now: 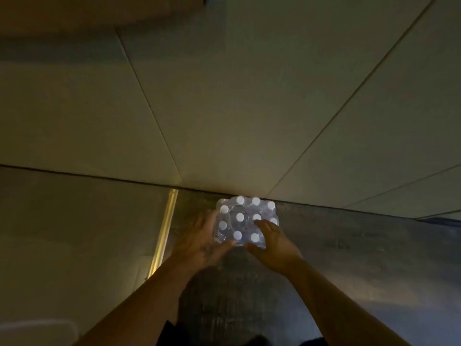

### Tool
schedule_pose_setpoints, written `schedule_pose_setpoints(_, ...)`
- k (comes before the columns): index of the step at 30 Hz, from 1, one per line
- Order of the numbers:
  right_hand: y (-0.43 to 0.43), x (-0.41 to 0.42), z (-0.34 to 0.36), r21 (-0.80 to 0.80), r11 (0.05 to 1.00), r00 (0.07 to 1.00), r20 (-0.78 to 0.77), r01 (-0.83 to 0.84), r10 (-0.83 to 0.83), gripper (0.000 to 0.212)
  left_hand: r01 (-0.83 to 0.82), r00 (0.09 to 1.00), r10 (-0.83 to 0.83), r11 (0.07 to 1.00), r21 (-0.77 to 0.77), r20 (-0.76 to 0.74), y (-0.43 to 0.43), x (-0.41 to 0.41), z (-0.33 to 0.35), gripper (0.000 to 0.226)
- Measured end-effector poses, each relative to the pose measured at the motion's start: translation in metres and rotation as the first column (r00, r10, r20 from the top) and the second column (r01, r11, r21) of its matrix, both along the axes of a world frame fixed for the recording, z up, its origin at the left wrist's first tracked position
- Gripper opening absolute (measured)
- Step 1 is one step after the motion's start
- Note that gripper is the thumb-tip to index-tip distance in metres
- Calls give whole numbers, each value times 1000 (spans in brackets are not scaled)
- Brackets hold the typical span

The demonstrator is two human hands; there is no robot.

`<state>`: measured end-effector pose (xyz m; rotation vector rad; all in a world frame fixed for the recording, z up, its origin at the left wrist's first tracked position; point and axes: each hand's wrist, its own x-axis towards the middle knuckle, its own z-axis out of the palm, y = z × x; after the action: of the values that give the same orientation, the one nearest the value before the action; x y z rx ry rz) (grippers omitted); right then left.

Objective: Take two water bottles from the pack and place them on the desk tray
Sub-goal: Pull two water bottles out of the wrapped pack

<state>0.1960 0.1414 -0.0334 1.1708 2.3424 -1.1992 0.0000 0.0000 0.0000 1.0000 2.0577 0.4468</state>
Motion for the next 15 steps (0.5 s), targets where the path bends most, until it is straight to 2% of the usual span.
schedule_pose_setpoints(2, 7, -12, -43, 25, 999, 1000, -5, 27, -27, 82, -22, 998, 21, 1000, 21, 67, 15, 5, -44, 99)
schedule_pose_setpoints(7, 27, -37, -136, 214, 976, 996, -67, -47, 63, 62, 31, 999, -31, 999, 10, 13, 41, 5, -137, 107)
schedule_pose_setpoints(10, 33, -50, -170, 220, 970, 992, -55, -103, 118, 57, 64, 998, -64, 998, -15, -22, 57, -3, -158, 109)
schedule_pose_setpoints(13, 29, -56, -192, 316, 932, 982, 4, -179, 187, 65, 110, 993, -108, 993, 47, -52, 71, -7, -161, 106)
schedule_pose_setpoints(15, 33, -63, -201, 303, 938, 985, 42, -170, 165, 73, 138, 987, -133, 989, 45, -90, 74, -9, -161, 104)
